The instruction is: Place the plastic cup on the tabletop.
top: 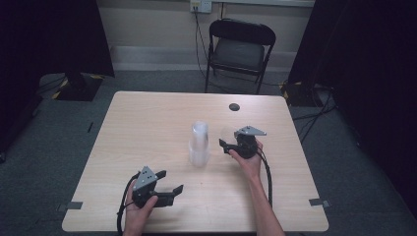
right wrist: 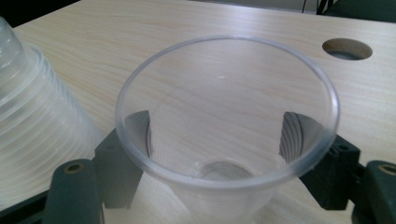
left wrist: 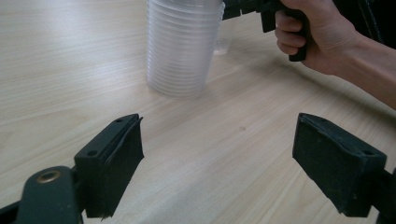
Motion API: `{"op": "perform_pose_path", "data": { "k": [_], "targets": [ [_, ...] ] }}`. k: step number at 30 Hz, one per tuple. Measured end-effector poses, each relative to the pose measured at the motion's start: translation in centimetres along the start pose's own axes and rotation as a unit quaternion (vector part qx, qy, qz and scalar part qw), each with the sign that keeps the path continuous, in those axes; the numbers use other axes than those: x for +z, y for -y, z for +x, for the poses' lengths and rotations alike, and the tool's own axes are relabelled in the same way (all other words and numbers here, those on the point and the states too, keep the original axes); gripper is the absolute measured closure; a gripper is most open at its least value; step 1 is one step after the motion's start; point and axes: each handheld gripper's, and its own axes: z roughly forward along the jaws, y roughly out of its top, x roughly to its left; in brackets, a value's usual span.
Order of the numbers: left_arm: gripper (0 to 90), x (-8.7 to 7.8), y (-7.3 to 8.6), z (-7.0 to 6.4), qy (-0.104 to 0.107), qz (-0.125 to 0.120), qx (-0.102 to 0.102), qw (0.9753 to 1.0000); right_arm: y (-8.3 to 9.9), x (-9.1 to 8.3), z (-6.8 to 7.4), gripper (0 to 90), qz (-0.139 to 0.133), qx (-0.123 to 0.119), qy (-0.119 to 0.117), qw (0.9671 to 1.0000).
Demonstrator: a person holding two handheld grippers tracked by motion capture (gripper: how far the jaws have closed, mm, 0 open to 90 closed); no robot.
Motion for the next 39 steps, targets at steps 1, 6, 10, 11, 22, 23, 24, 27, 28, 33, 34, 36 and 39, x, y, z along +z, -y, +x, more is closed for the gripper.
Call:
{"op": "perform_pose_path", "data": {
  "k": [1,6,10,11,22,23,24,27,28,33,34,36,39],
  "targets": [
    [15.9,-0.1,0.0,0.0,0.0,-0.001,-0.003,1.0,0.1,0.0,0.0,23.4,0.002,0.007,-0.003,1.0],
    [15.9,-0.2,-0.1,0.2,-0.004,0.0,-0.005,1.0,0.3,-0.1,-0.2,20.0,0.007,0.019,-0.003,0.9998],
    [16.0,-0.1,-0.1,0.2,-0.005,0.002,-0.004,1.0,0.5,-0.4,-0.3,17.7,0.01,0.025,0.0,0.9997],
    [16.0,-0.1,-0.1,0.2,-0.005,0.003,-0.003,1.0,0.5,-0.5,-0.3,17.5,0.009,0.025,0.001,0.9996],
    [16.3,-0.1,-0.6,0.4,-0.019,-0.001,0.001,0.9998,0.7,-1.8,-0.2,16.2,0.007,0.029,0.011,0.9995],
    [16.3,-0.2,-0.6,0.5,-0.019,0.0,0.002,0.9998,0.8,-1.9,-0.3,14.6,0.009,0.028,0.015,0.9995],
    [16.3,-0.2,-0.6,0.5,-0.02,0.0,0.001,0.9998,0.8,-1.9,-0.3,14.1,0.012,0.025,0.019,0.9994],
    [16.3,-0.3,-0.6,0.7,-0.025,-0.002,0.001,0.9997,1.0,-2.6,-0.2,14.1,0.011,0.032,0.016,0.9993],
    [16.3,-0.4,-0.7,0.7,-0.026,-0.002,0.001,0.9997,1.1,-2.7,-0.1,14.3,0.009,0.032,0.015,0.9993],
    [16.6,-0.6,-0.8,0.9,-0.031,-0.005,0.001,0.9995,1.4,-3.5,0.4,14.6,0.004,0.033,0.013,0.9993],
    [16.6,-0.6,-0.8,1.0,-0.031,-0.005,0.001,0.9995,1.5,-3.8,0.5,14.6,0.001,0.037,0.011,0.9993],
    [16.6,-0.7,-0.7,1.1,-0.034,-0.005,0.0,0.9994,1.7,-4.3,0.7,15.2,-0.004,0.039,0.011,0.9992],
    [16.6,-0.8,-0.6,1.2,-0.035,-0.008,-0.005,0.9993,1.8,-5.1,1.1,15.4,-0.01,0.034,0.017,0.9992]
  ]
}}
